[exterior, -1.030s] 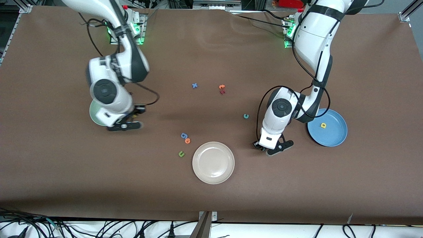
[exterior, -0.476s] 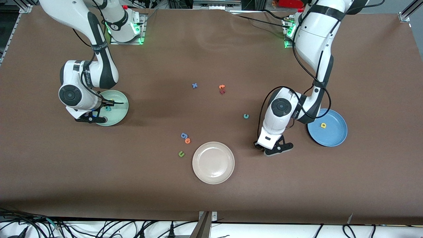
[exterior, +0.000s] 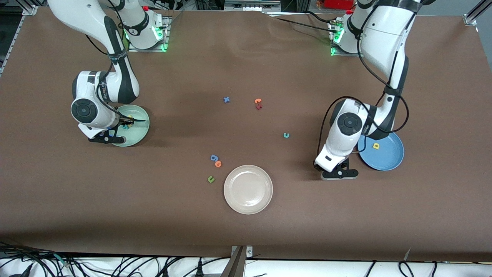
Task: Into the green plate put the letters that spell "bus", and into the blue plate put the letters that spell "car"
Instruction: 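Drop the yellow 2 into the green plate while the left carries r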
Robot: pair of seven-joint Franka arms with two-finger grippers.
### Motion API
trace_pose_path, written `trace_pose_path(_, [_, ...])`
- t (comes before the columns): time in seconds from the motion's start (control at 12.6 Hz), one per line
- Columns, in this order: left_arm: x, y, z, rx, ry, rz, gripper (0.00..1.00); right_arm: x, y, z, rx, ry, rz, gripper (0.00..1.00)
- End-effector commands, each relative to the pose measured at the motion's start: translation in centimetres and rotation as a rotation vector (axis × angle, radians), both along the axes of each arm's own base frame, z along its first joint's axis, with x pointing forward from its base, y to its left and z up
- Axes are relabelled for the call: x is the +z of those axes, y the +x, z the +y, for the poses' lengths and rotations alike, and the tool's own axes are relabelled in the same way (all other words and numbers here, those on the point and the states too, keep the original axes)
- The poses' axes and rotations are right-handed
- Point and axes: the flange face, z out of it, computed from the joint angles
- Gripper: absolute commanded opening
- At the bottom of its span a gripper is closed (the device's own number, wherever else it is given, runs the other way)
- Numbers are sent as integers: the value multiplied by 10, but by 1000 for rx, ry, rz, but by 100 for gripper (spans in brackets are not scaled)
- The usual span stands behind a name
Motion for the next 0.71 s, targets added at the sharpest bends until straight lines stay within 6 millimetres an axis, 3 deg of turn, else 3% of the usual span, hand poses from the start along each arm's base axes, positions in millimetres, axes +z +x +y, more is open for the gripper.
trace_pose_path(0.0, [24,-25,35,-95,-5,67,0,47,27,19,12,22,17,100])
trace_pose_path(0.32, [63,-23,110,-256,-52,158,2,124,69,51,45,43,-56,100])
trace_pose_path(0.48, [66,-21,155,-327,-40,179,4,163,80,62,32,96,-70,100])
trace_pose_path(0.63, [63,-24,187,-373,-28,203,6,218,90,74,33,139,-75,100])
